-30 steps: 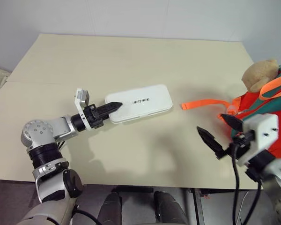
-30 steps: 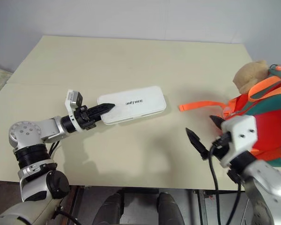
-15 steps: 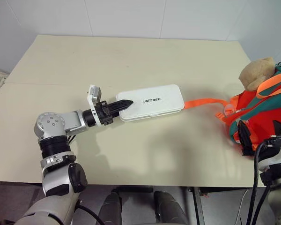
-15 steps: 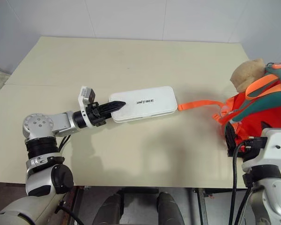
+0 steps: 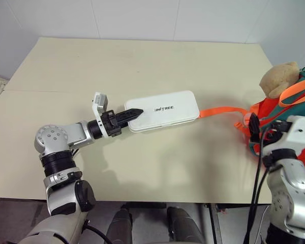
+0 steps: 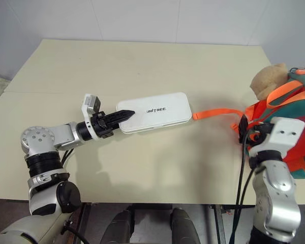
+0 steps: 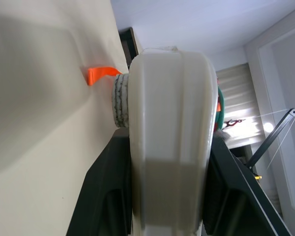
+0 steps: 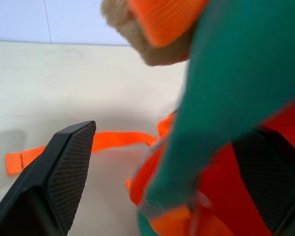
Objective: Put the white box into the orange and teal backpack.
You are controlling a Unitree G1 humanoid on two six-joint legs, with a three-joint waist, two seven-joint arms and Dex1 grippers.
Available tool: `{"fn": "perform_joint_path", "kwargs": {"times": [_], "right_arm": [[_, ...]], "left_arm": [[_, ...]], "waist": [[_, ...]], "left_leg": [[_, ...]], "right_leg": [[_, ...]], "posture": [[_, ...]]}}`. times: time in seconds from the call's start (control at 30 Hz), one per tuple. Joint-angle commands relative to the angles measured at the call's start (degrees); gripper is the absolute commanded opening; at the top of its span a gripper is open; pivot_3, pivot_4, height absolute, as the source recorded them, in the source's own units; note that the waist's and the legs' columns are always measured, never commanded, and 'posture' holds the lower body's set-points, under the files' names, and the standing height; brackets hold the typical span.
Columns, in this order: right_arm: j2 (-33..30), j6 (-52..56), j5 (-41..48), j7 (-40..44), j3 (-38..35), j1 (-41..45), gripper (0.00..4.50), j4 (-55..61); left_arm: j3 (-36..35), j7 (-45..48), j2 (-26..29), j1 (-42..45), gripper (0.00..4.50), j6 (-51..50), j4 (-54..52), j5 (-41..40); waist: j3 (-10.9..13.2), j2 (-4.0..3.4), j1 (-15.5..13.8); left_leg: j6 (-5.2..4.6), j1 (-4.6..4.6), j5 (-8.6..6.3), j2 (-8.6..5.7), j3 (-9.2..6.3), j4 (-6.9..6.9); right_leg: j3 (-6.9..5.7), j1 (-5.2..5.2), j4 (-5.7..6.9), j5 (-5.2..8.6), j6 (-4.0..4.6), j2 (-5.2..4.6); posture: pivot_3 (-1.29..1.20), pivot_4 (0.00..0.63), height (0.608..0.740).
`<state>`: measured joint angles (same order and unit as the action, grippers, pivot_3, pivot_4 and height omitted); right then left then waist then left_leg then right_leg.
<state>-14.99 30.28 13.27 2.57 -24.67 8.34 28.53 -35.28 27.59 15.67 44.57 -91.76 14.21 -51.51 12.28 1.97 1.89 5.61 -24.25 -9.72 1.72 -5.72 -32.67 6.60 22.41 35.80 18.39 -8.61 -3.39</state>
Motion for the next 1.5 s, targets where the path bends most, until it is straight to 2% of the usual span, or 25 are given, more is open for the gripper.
{"fn": "perform_joint_path", "kwargs": {"times": [0.03, 0.1, 0.43, 0.5, 0.87, 1.1, 1.3, 1.4, 1.5], "right_arm": [[-0.6, -4.1, -2.2, -3.2, -1.0, 3.6, 4.31, -4.4], [0.2, -6.7, -2.0, -4.2, -1.3, 6.2, 3.92, -6.1], [-0.9, -7.0, -0.2, -4.2, -1.2, 9.7, 0.4, -7.2], [-1.5, -5.8, 1.3, -2.5, 0.0, 10.8, 0.01, -6.4], [-0.1, 8.2, 15.6, 4.0, 10.6, 16.6, 0.0, 4.4], [-1.9, 17.2, 31.0, 10.6, 15.1, 20.6, 0.0, 11.2], [-6.0, 21.3, 45.3, 14.1, 14.9, 24.8, 0.0, 13.6], [-11.2, 23.8, 60.1, 17.0, 13.5, 25.8, 0.0, 14.4], [-17.2, 24.2, 65.5, 19.9, 13.1, 24.2, 0.0, 14.6]], "left_arm": [[-2.0, -0.4, -0.2, -0.2, 1.31, -0.5, -2.9, -2.6], [-2.7, -1.0, -0.3, -0.7, 1.31, -0.7, -3.9, -3.0], [-4.6, -3.5, -0.4, -1.5, 1.31, -0.6, -5.5, -4.0], [-4.7, -3.6, 0.5, -1.5, 1.31, 0.0, -5.2, -3.7], [-4.2, -2.4, 9.3, -0.7, 1.31, 5.1, -1.8, -2.1], [-2.1, 0.5, 17.7, -0.2, 1.31, 8.8, 1.8, -1.0], [0.6, 3.7, 22.7, 0.6, 1.31, 11.7, 5.1, -0.1], [2.5, 6.0, 25.3, 0.9, 1.31, 12.9, 6.2, 0.4], [4.3, 8.1, 26.8, 0.9, 1.31, 13.9, 7.1, 1.0]], "waist": [[0.0, 0.0, -0.1], [0.0, -0.01, -0.2], [0.0, -0.04, 0.0], [0.0, -0.05, 0.1], [0.0, -0.06, 1.3], [0.0, -0.07, 1.4], [0.0, -0.06, 1.2], [0.1, -0.07, 1.2], [0.1, -0.06, 1.2]], "left_leg": [[0.0, 0.0, 0.0, 0.0, 0.0, 0.01], [0.0, 0.0, 0.0, 0.0, 0.0, 0.05], [0.03, 0.0, 0.02, 0.0, 0.0, 0.17], [0.03, 0.01, 0.04, 0.0, 0.0, 0.16], [0.05, 0.04, 0.08, 0.04, -0.02, 0.33], [0.07, 0.02, 0.1, 0.05, -0.01, 0.57], [0.07, 0.01, 0.09, 0.06, -0.02, 0.64], [0.06, -0.01, 0.09, 0.06, -0.01, 0.66], [0.03, -0.01, 0.06, 0.06, -0.02, 0.71]], "right_leg": [[-0.01, 0.01, 0.01, 0.0, 0.0, 0.0], [0.0, 0.02, 0.01, 0.0, 0.0, 0.0], [-0.01, 0.05, 0.04, 0.03, -0.04, 0.0], [-0.01, 0.06, 0.09, 0.03, -0.04, 0.0], [0.0, 0.15, 0.14, 0.04, -0.02, 0.03], [0.0, 0.27, 0.1, 0.08, 0.04, 0.03], [-0.03, 0.29, 0.07, 0.15, 0.1, 0.01], [-0.03, 0.29, 0.04, 0.16, 0.12, 0.01], [-0.06, 0.29, 0.02, 0.24, 0.16, 0.0]], "posture": [[0.0, 0.15, 0.74], [0.0, 0.15, 0.74], [0.0, 0.15, 0.74], [0.0, 0.15, 0.74], [0.0, 0.15, 0.74], [0.0, 0.15, 0.74], [0.0, 0.15, 0.74], [0.0, 0.15, 0.74], [0.0, 0.15, 0.74]]}}
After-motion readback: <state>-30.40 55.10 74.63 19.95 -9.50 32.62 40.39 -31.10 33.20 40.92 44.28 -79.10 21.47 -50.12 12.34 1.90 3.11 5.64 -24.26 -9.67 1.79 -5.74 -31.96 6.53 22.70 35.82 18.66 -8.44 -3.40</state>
